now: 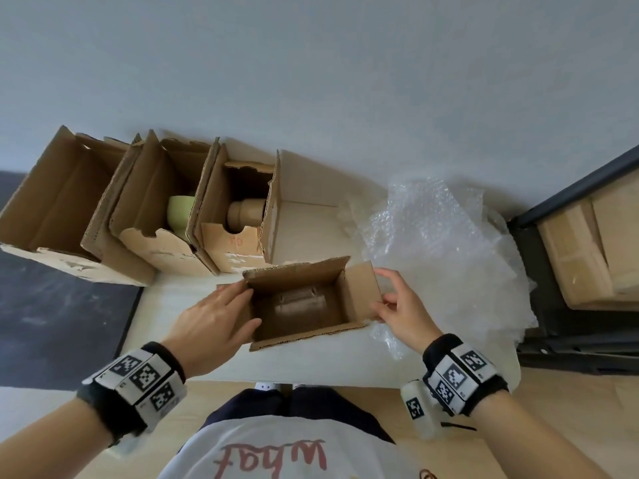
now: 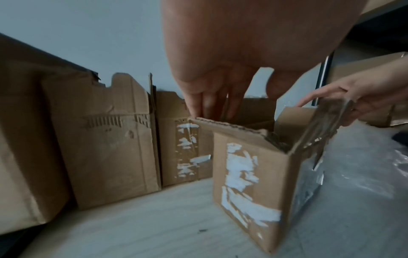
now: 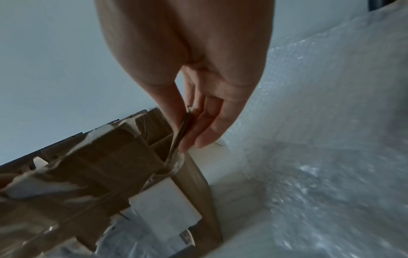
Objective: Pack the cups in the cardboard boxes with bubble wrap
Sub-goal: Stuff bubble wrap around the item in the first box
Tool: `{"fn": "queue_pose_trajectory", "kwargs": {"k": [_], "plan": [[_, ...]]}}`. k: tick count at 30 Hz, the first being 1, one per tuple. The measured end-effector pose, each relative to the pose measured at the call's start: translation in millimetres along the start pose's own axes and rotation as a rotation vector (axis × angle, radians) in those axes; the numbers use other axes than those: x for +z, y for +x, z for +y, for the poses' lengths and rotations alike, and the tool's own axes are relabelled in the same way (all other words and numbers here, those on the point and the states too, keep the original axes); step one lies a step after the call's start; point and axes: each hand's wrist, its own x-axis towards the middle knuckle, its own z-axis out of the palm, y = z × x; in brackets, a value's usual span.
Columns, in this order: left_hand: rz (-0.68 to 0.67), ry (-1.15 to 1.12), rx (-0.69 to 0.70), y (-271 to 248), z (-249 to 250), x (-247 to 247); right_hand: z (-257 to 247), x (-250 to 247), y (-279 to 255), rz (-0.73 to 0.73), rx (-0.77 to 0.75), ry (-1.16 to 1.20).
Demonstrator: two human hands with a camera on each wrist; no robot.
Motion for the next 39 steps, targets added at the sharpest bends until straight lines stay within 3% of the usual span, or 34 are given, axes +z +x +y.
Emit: {"fn": "queue_pose_trajectory", "kwargs": {"k": [3,7,9,12,14,15,18,24,39], "plan": [[-0.055,0.083,0.009,5,2,13,9,2,-10,0.04,0.023,0.006],[-0.111,0.092,0.011,14,-2,25,10,6,-17,0.133,-0.028,-0.24],[-0.135,0.062,-0.003,19,-4,30,4,8,-18,0.172,-0.106,-0.472],[-0.12,-0.057,-0.019,22,-3,31,-17,17,-21,0.178,-0.39,-0.825],[-0.118,-0.14,-0.017,23,-5,31,-30,32,-21,0.07,-0.547,-0.979],[-0.121,-0.173,-0.011,23,-6,32,-35,41,-20,-0.027,-0.548,-1.009],[-0.13,-0.264,0.007,23,-9,33,-41,63,-10,-0.195,-0.472,-1.001],[-0.133,-0.355,0.023,24,-11,36,-44,82,9,-0.087,-0.464,-0.864],[-0.128,-0.405,0.072,28,-12,41,-40,88,9,-0.225,-0.412,-0.928]]}}
